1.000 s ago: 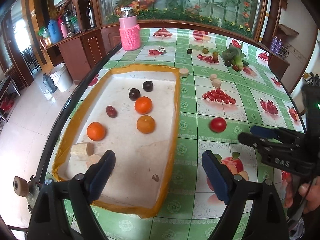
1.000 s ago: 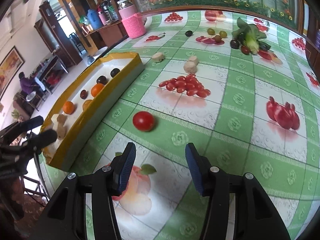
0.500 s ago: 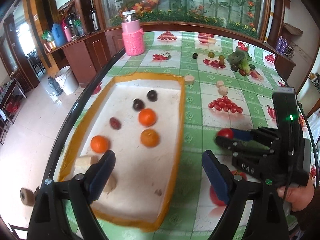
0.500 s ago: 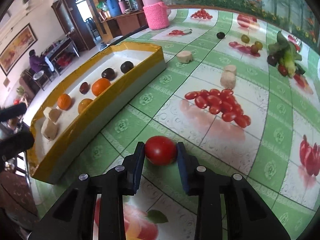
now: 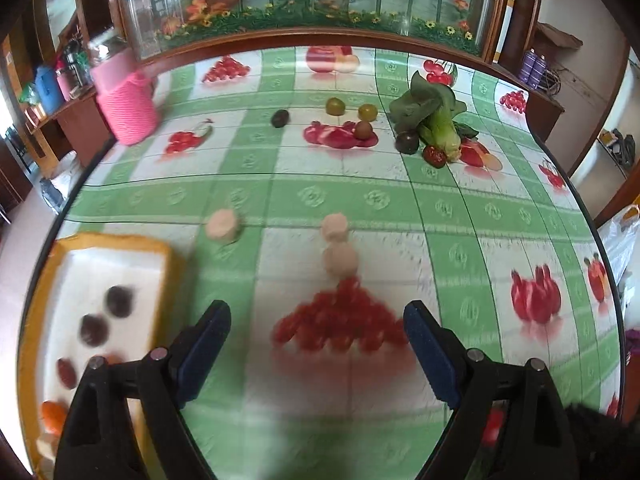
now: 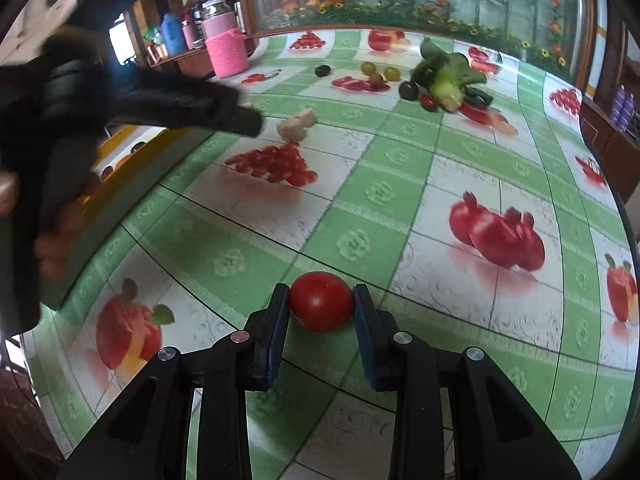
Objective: Organize fruits
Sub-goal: 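Grasp a beige round slice with the left gripper while the right holds the tomato, then carry the slice and tomato into the tray and open both grippers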
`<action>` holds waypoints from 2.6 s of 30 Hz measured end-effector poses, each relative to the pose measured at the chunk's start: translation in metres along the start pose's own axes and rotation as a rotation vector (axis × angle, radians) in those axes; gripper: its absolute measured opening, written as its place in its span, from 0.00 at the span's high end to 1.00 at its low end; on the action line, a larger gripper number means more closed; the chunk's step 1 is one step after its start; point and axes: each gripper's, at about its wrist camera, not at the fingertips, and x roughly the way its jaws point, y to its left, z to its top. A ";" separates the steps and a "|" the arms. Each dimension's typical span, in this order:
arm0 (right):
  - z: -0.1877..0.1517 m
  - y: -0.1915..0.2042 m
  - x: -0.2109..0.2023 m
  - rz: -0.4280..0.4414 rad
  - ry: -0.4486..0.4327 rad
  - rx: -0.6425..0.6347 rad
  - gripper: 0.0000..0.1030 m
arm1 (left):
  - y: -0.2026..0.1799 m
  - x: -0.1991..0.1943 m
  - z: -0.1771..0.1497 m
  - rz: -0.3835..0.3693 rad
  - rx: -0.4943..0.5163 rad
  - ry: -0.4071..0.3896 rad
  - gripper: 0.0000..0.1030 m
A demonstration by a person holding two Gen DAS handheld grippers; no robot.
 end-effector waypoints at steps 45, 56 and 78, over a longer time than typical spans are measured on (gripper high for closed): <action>-0.013 0.048 -0.034 0.045 0.003 0.063 0.69 | 0.083 -0.127 -0.126 -0.142 -0.136 -0.105 0.74; 0.031 0.112 -0.024 0.135 -0.016 -0.041 0.69 | 0.154 -0.146 -0.143 -0.068 -0.239 -0.128 0.74; 0.134 0.177 0.047 0.205 0.036 -0.142 0.69 | 0.199 -0.133 -0.153 -0.019 -0.239 -0.085 0.74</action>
